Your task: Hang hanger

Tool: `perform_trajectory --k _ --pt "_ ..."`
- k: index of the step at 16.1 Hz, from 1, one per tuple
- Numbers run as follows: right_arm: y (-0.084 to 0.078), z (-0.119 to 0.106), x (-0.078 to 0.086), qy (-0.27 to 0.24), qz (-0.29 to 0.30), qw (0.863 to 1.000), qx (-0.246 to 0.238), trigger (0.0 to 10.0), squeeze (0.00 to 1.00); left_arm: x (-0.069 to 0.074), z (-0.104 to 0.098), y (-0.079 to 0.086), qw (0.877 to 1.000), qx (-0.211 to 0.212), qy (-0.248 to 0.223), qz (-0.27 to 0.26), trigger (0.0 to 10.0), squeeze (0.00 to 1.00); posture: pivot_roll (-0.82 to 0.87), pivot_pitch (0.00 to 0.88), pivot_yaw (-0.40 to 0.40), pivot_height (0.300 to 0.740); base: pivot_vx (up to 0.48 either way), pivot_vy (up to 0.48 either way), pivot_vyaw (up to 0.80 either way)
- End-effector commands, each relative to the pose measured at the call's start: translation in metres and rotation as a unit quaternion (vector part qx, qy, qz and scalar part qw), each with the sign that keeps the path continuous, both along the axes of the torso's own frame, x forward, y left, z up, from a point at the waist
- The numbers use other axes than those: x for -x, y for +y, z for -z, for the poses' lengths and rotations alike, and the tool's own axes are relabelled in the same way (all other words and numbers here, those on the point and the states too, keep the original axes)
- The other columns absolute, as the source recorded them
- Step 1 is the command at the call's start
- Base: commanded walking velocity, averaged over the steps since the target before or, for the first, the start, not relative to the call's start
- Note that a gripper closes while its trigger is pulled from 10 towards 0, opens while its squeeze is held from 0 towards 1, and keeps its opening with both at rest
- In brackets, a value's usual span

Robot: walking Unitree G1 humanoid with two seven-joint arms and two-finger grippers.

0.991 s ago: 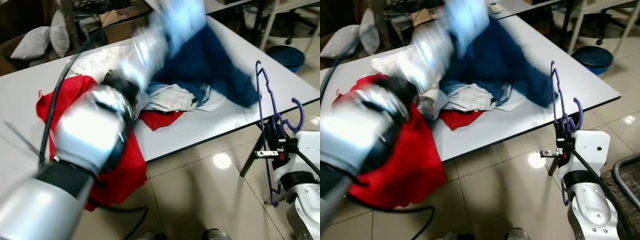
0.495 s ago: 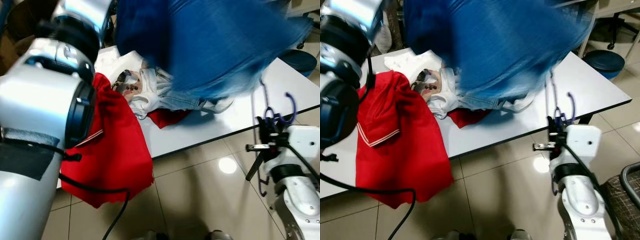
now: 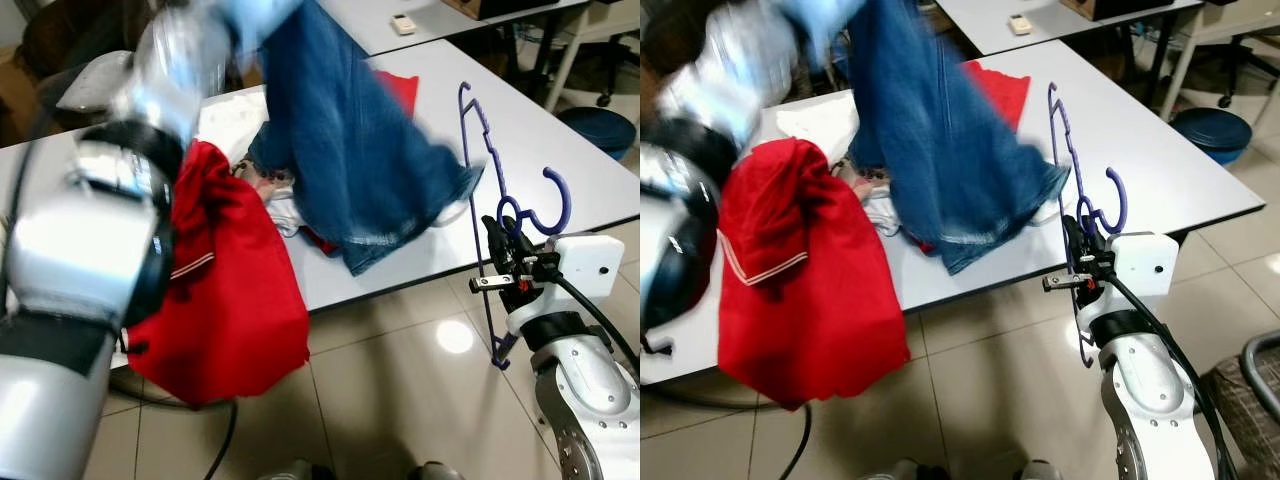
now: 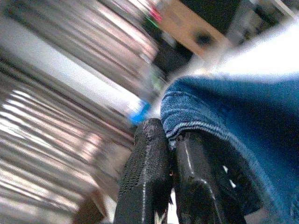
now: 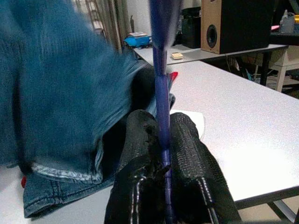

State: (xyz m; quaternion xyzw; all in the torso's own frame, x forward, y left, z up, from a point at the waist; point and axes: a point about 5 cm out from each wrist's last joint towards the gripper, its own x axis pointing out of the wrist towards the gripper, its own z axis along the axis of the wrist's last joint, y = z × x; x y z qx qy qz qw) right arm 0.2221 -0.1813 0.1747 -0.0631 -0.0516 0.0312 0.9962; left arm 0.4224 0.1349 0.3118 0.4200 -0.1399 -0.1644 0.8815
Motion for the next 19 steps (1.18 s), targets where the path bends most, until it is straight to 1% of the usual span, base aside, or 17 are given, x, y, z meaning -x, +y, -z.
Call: perform_trajectory --k 1,2,3,4,5,6,7,8,10,11,12,13,14,16,17,18,19 --pt "-0.002 -0.001 -0.001 -0.006 0.007 1.0 0.0 10.0 0.0 0.0 0.032 0.008 0.998 -0.034 0.051 -0.003 0.0 0.0 -0.06 0.0 0.158 0.74 0.0 0.0 0.0" --pt "-0.004 0.0 0.0 -0.005 0.012 1.0 0.0 10.0 0.0 0.003 0.055 0.014 0.996 -0.041 0.078 -0.008 0.0 0.0 -0.06 0.0 0.159 0.74 0.0 0.0 0.0" --pt "-0.006 0.002 0.002 -0.001 0.015 1.0 0.001 10.0 0.0 0.013 0.102 0.011 0.989 -0.023 0.145 0.031 0.0 0.0 -0.05 0.0 0.149 0.74 0.0 0.0 0.0" --pt "-0.008 0.003 0.002 0.003 0.015 1.0 0.001 10.0 0.0 0.026 0.13 -0.008 0.974 0.014 0.2 0.106 0.0 0.0 -0.05 0.0 0.141 0.74 0.0 0.0 0.0" --pt "-0.008 0.004 0.002 0.004 0.015 1.0 0.0 10.0 0.0 0.029 0.135 -0.015 0.969 0.025 0.213 0.125 0.0 0.0 -0.05 0.0 0.141 0.74 0.0 0.0 0.0" --pt "-0.006 0.004 -0.001 0.005 0.01 1.0 0.0 10.0 0.0 0.037 0.145 -0.029 0.959 0.042 0.228 0.162 0.0 0.0 -0.04 0.0 0.137 0.74 0.0 0.0 0.0" --pt "-0.004 0.004 -0.003 0.005 0.002 1.0 -0.001 10.0 0.0 0.041 0.15 -0.04 0.956 0.069 0.229 0.17 0.0 0.0 -0.03 0.0 0.135 0.74 0.0 0.0 0.0" --pt "-0.001 0.002 -0.003 0.001 -0.013 1.0 -0.006 10.0 0.0 0.041 0.151 -0.046 0.956 0.094 0.227 0.162 0.0 0.0 -0.03 0.0 0.137 0.74 0.0 0.0 0.0" --pt "0.0 -0.004 0.001 -0.009 -0.05 0.999 -0.017 10.0 0.0 0.037 0.144 -0.043 0.958 0.145 0.211 0.133 0.0 0.0 -0.04 0.0 0.145 0.74 0.0 0.0 0.0" --pt "-0.001 -0.01 0.008 -0.014 -0.088 0.996 -0.011 10.0 0.0 0.031 0.129 -0.036 0.956 0.201 0.185 0.105 0.0 0.0 -0.04 0.0 0.145 0.74 0.0 0.0 0.0" --pt "-0.005 -0.013 0.012 -0.012 -0.104 0.994 -0.006 10.0 0.0 0.024 0.113 -0.03 0.95 0.252 0.165 0.087 0.0 0.0 -0.05 0.0 0.151 0.74 0.0 0.0 0.0" --pt "-0.006 -0.017 0.019 -0.008 -0.145 0.989 0.003 10.0 0.0 0.018 0.091 -0.025 0.944 0.29 0.141 0.077 0.0 0.0 -0.05 0.0 0.152 0.74 0.0 0.0 0.0" --pt "-0.006 -0.02 0.024 -0.003 -0.176 0.984 0.001 10.0 0.0 0.013 0.075 -0.022 0.941 0.305 0.125 0.073 0.0 0.0 -0.05 0.0 0.151 0.74 0.0 0.0 0.0" --pt "-0.01 -0.024 0.035 0.01 -0.221 0.975 0.006 10.0 0.0 0.006 0.049 -0.015 0.94 0.32 0.1 0.055 0.0 0.0 -0.06 0.0 0.153 0.74 0.0 0.0 0.0" --pt "-0.018 -0.027 0.042 0.02 -0.237 0.971 0.011 10.0 0.0 0.002 0.03 -0.006 0.94 0.329 0.08 0.034 0.0 0.0 -0.06 0.0 0.157 0.74 0.0 0.0 0.0" --pt "-0.029 -0.03 0.051 0.036 -0.253 0.967 0.015 10.0 0.0 0.0 0.009 0.003 0.944 0.326 0.054 0.016 0.0 0.0 -0.06 0.0 0.159 0.74 0.0 0.0 0.0" --pt "-0.033 -0.031 0.058 0.052 -0.277 0.959 0.014 10.0 0.0 0.0 -0.003 0.006 0.945 0.325 0.041 0.013 0.0 0.0 -0.06 0.0 0.159 0.74 0.0 0.0 0.0"
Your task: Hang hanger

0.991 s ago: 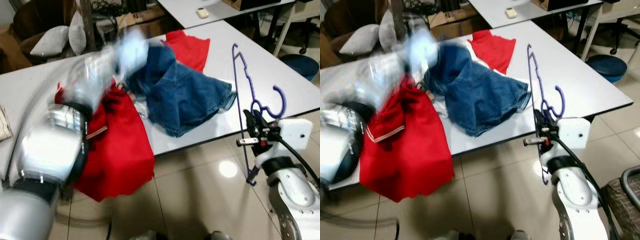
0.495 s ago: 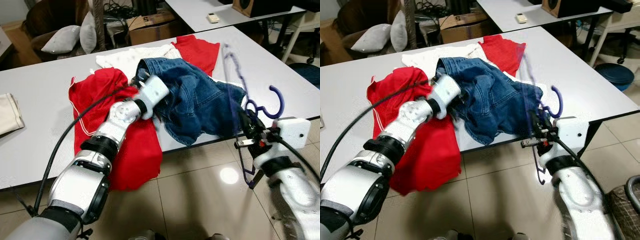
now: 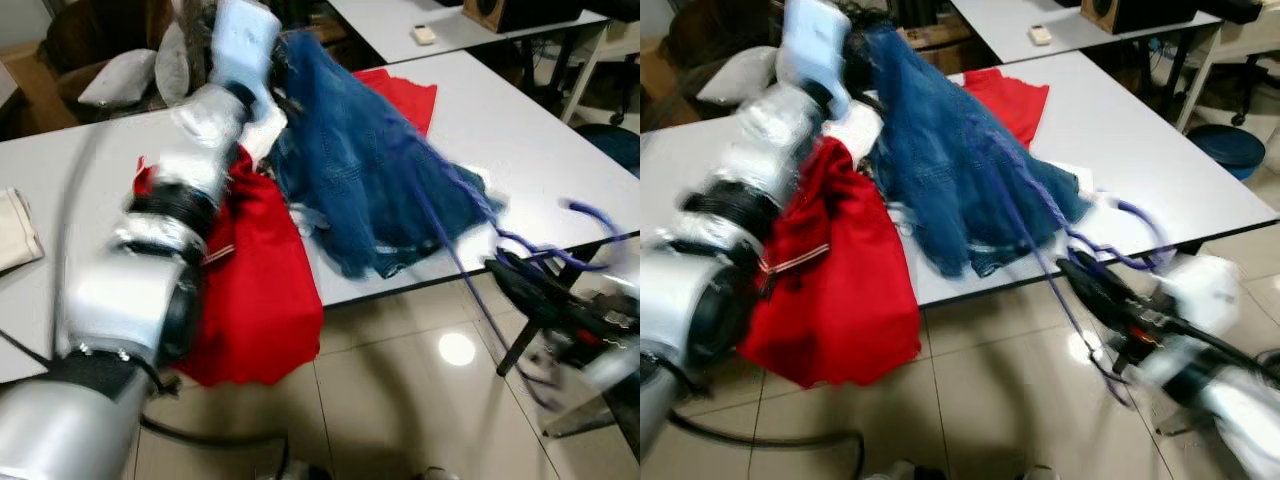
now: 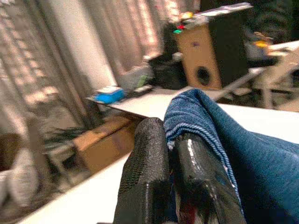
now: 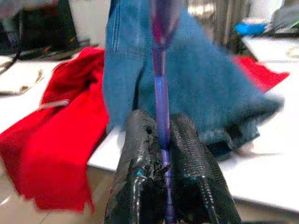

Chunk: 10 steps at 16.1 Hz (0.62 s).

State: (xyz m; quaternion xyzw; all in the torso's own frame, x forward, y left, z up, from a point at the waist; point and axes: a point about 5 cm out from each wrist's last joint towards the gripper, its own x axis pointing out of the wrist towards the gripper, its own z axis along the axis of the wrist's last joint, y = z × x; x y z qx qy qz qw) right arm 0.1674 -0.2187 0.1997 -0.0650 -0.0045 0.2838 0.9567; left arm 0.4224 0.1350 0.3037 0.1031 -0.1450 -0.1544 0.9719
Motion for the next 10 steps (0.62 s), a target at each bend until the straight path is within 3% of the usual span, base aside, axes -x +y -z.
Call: perform_trajectory --k 1,2,4,6,7,8,10 --pt "0.004 -0.007 0.005 0.001 -0.039 0.999 -0.01 10.0 0.0 0.0 -0.014 0.006 1.0 0.006 -0.014 -0.013 0.0 0.0 -0.06 0.0 0.159 0.74 0.0 0.0 0.0" --pt "0.005 -0.006 0.01 0.019 -0.06 0.998 -0.014 10.0 0.0 0.0 -0.019 0.005 1.0 0.006 -0.021 -0.01 0.0 0.0 -0.06 0.0 0.16 0.74 0.0 0.0 0.0" --pt "0.01 0.008 0.009 0.076 -0.085 0.993 0.011 10.0 0.0 0.003 -0.031 -0.01 0.998 0.0 -0.04 0.05 0.0 0.0 -0.06 0.0 0.161 0.74 0.0 0.0 0.0" --pt "0.009 0.025 -0.014 0.104 -0.038 0.993 0.045 10.0 0.0 0.01 -0.03 -0.027 0.99 -0.013 -0.05 0.132 0.0 0.0 -0.06 0.0 0.157 0.74 0.0 0.0 0.0" --pt "0.004 0.03 -0.025 0.12 -0.017 0.99 0.068 10.0 0.0 0.012 -0.031 -0.029 0.987 -0.019 -0.057 0.148 0.0 0.0 -0.06 0.0 0.154 0.74 0.0 0.0 0.0" --pt "-0.003 0.034 -0.038 0.129 0.012 0.987 0.091 10.0 0.0 0.013 -0.035 -0.027 0.986 -0.018 -0.064 0.153 0.0 0.0 -0.05 0.0 0.149 0.74 0.0 0.0 0.0" --pt "-0.03 0.031 -0.079 0.123 0.12 0.974 0.144 10.0 0.0 0.017 -0.052 -0.016 0.983 -0.017 -0.088 0.162 0.0 0.0 -0.04 0.0 0.135 0.74 0.0 0.0 0.0"
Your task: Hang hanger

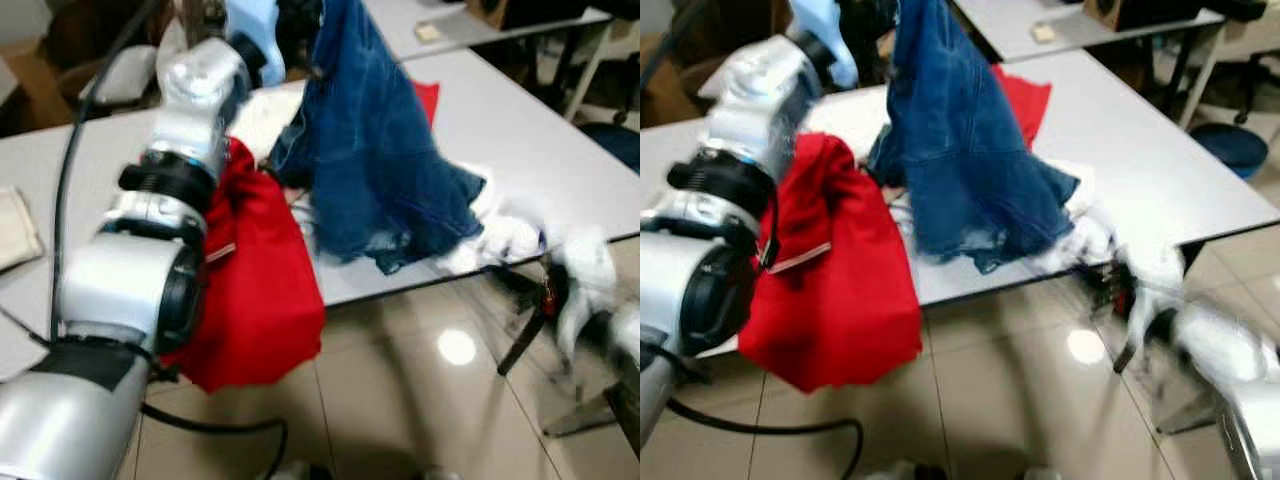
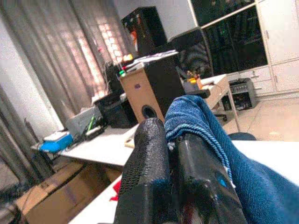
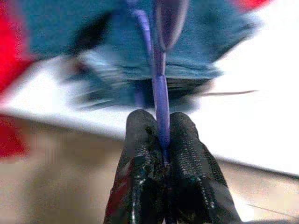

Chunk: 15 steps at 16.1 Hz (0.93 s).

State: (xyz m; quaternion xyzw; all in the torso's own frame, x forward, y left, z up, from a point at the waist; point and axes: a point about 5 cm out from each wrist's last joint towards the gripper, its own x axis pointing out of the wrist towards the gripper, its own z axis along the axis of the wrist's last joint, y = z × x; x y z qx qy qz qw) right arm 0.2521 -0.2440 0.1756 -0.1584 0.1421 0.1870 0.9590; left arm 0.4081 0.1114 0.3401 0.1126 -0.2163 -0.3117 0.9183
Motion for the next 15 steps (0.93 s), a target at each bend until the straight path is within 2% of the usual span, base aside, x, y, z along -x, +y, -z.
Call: perform_trajectory --k 1,2,3,5,7,8,10,11,12,13,14,15 --pt "-0.018 -0.017 -0.027 -0.054 0.075 0.995 0.036 10.0 0.0 0.008 -0.034 0.019 0.998 0.021 -0.053 -0.003 0.0 0.0 -0.03 0.0 0.122 0.74 0.0 0.0 0.0" --pt "-0.02 -0.023 -0.034 -0.073 0.084 0.993 0.042 10.0 0.0 0.009 -0.039 0.022 0.998 0.023 -0.06 -0.002 0.0 0.0 -0.03 0.0 0.122 0.74 0.0 0.0 0.0" --pt "-0.018 -0.057 -0.055 -0.166 0.099 0.981 0.004 10.0 0.0 0.016 -0.06 0.031 0.995 0.035 -0.096 -0.006 0.0 0.0 -0.03 0.0 0.11 0.74 0.0 0.0 0.0" --pt "-0.005 -0.086 -0.069 -0.245 0.081 0.965 -0.052 10.0 0.0 0.028 -0.083 0.035 0.99 0.038 -0.139 0.002 0.0 0.0 -0.02 0.0 0.104 0.74 0.0 0.0 0.0" --pt "0.003 -0.078 -0.07 -0.236 0.069 0.968 -0.056 10.0 0.0 0.03 -0.079 0.024 0.99 0.027 -0.14 0.02 0.0 0.0 -0.02 0.0 0.104 0.74 0.0 0.0 0.0" --pt "0.007 -0.062 -0.065 -0.215 0.053 0.974 -0.048 10.0 0.0 0.027 -0.065 0.012 0.991 0.018 -0.129 0.025 0.0 0.0 -0.03 0.0 0.099 0.74 0.0 0.0 0.0" --pt "0.002 -0.039 -0.056 -0.186 0.077 0.978 -0.059 10.0 0.0 0.024 -0.047 -0.004 0.993 0.007 -0.11 0.035 0.0 0.0 -0.04 0.0 0.116 0.74 0.0 0.0 0.0" --pt "-0.007 -0.023 -0.038 -0.17 0.114 0.977 -0.064 10.0 0.0 0.027 -0.027 -0.029 0.993 -0.005 -0.097 0.067 0.0 0.0 -0.05 0.0 0.121 0.74 0.0 0.0 0.0" --pt "-0.017 -0.011 -0.014 -0.164 0.174 0.967 -0.085 10.0 0.0 0.03 0.007 -0.062 0.992 -0.033 -0.068 0.105 0.0 0.0 -0.06 0.0 0.138 0.74 0.0 0.0 0.0" --pt "-0.02 -0.009 -0.007 -0.165 0.191 0.964 -0.088 10.0 0.0 0.031 0.02 -0.071 0.991 -0.044 -0.053 0.114 0.0 0.0 -0.07 0.0 0.145 0.74 0.0 0.0 0.0" --pt "-0.027 -0.006 0.004 -0.167 0.229 0.955 -0.087 10.0 0.0 0.03 0.045 -0.085 0.99 -0.075 -0.026 0.116 0.0 0.0 -0.08 0.0 0.154 0.74 0.0 0.0 0.0" --pt "-0.039 -0.005 0.02 -0.174 0.282 0.94 -0.083 10.0 0.0 0.029 0.081 -0.1 0.986 -0.123 0.021 0.109 0.0 0.0 -0.1 0.0 0.167 0.74 0.0 0.0 0.0"
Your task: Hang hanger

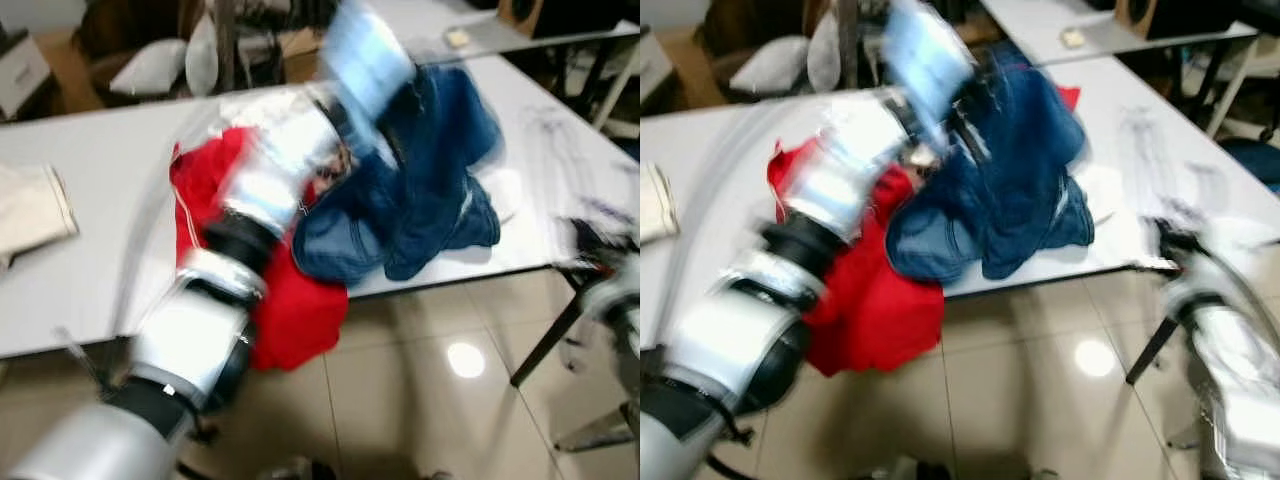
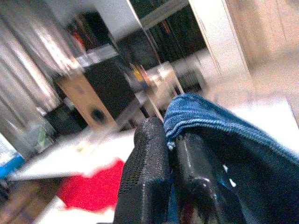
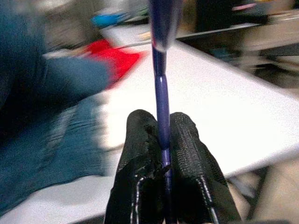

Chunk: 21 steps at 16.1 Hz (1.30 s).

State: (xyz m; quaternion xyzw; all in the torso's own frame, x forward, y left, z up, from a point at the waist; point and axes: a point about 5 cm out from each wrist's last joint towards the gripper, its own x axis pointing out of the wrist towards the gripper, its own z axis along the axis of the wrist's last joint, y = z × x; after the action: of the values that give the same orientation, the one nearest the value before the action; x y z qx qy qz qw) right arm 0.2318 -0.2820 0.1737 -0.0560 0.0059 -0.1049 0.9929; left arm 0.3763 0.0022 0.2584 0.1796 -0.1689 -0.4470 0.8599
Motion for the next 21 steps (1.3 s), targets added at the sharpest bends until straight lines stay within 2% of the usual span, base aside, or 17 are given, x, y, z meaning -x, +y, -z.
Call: perform_trajectory --k 1,2,3,4,5,6,10,13,14,16,18,20,21 --pt "-0.009 -0.009 0.009 -0.017 0.04 0.999 0.003 10.0 0.0 -0.003 0.02 0.002 0.999 -0.038 0.017 -0.028 0.0 0.0 -0.11 0.0 0.176 0.74 0.0 0.0 0.0" --pt "-0.009 -0.009 0.009 -0.017 0.04 0.999 0.003 10.0 0.0 -0.003 0.02 0.002 0.999 -0.038 0.017 -0.028 0.0 0.0 -0.11 0.0 0.176 0.74 0.0 0.0 0.0" --pt "-0.001 -0.017 0.017 -0.044 0.019 0.999 -0.007 10.0 0.0 0.0 0.04 -0.005 0.997 -0.053 0.05 -0.034 0.0 0.0 -0.11 0.0 0.18 0.74 0.0 0.0 0.0" --pt "0.025 -0.026 0.023 -0.065 -0.068 0.995 -0.025 10.0 0.0 0.008 0.063 -0.015 0.994 -0.072 0.085 -0.022 10.0 0.0 -0.11 0.0 0.183 0.74 0.0 0.0 0.0" --pt "0.031 -0.026 0.024 -0.061 -0.084 0.994 -0.023 10.0 0.0 0.01 0.067 -0.017 0.993 -0.076 0.091 -0.016 10.0 0.23 -0.12 0.0 0.183 0.74 0.0 0.0 0.0" --pt "0.037 -0.024 0.023 -0.054 -0.091 0.994 -0.021 10.0 0.0 0.012 0.074 -0.018 0.991 -0.076 0.11 -0.001 10.0 1.0 -0.11 0.0 0.177 0.74 0.0 0.0 0.0" --pt "0.042 -0.019 0.015 -0.044 -0.083 0.995 -0.039 10.0 0.0 0.013 0.074 -0.009 0.988 -0.108 0.106 0.035 10.0 1.0 -0.09 0.0 0.162 0.74 0.0 0.0 0.0" --pt "0.048 -0.015 0.012 -0.022 -0.105 0.994 -0.032 10.0 0.0 0.017 0.082 0.005 0.977 -0.15 0.125 0.082 10.0 1.0 -0.08 0.0 0.152 0.74 0.0 0.0 0.0" --pt "0.05 -0.013 0.01 -0.014 -0.11 0.993 -0.026 10.0 0.0 0.017 0.089 0.018 0.97 -0.193 0.12 0.088 10.0 1.0 -0.08 0.0 0.151 0.74 0.0 0.0 0.0" --pt "0.052 -0.012 0.01 -0.01 -0.115 0.993 -0.025 10.0 0.0 0.016 0.091 0.028 0.966 -0.221 0.105 0.078 10.0 1.0 -0.08 0.0 0.151 0.74 0.0 0.0 0.0" --pt "0.052 -0.013 0.01 -0.007 -0.115 0.993 -0.022 10.0 0.0 0.011 0.087 0.042 0.969 -0.227 0.094 0.037 10.0 1.0 -0.08 0.0 0.153 0.74 0.0 0.0 0.0" --pt "0.053 -0.012 0.011 -0.006 -0.114 0.993 -0.022 10.0 0.0 0.014 0.09 0.051 0.966 -0.24 0.093 0.037 10.0 0.0 -0.08 0.0 0.157 0.74 0.0 0.0 0.0" --pt "0.053 -0.011 0.011 -0.004 -0.114 0.993 -0.022 10.0 0.0 0.015 0.096 0.058 0.961 -0.263 0.086 0.025 10.0 0.0 -0.09 0.0 0.157 0.74 0.0 0.0 0.0"
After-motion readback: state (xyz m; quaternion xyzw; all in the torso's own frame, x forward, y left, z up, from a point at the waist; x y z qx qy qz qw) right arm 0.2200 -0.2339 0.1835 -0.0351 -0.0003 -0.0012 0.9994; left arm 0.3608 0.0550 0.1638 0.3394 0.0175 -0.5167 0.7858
